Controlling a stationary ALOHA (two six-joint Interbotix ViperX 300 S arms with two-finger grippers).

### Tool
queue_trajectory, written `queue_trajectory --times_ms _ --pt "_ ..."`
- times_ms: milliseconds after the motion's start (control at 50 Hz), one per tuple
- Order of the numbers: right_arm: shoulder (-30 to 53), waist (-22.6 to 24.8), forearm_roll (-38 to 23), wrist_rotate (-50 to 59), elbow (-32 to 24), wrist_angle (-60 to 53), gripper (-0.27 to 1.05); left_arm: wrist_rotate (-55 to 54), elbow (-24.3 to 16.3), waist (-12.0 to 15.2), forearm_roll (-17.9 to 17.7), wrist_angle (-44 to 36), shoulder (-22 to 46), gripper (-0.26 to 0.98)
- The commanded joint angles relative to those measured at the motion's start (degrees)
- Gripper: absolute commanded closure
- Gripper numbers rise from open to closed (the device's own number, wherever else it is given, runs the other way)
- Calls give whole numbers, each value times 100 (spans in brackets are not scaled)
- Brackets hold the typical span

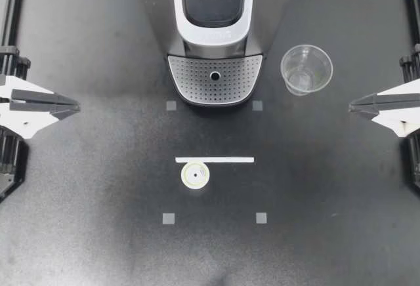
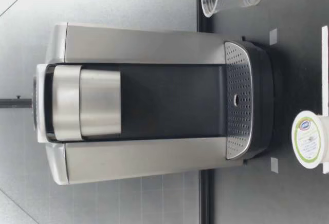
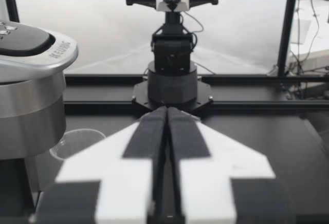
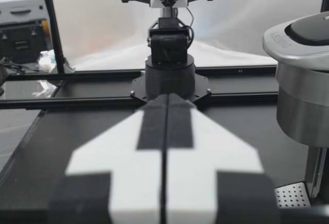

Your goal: Place the coffee capsule inside the capsule container, then place the cup onto the center of the cup tray, then push the 'Hot Water' and 'Travel Mug' buttons.

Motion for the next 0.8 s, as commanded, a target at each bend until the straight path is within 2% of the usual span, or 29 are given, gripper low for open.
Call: queue_trajectory --times_ms 0,100,280,560,780 --pt "44 -26 0 9 -62 -44 61 62 -70 70 18 -79 53 52" --pt "149 -26 0 9 -79 -176 69 62 -88 70 18 -79 53 57" --pt "571 -26 -9 9 -114 -589 70 -18 -44 70 18 -70 149 58" --pt "1898 -26 0 141 -413 -782 70 -387 -105 -97 18 -35 1055 58" --pt "2813 9 0 483 -694 -782 70 -492 -510 -202 18 615 1854 58"
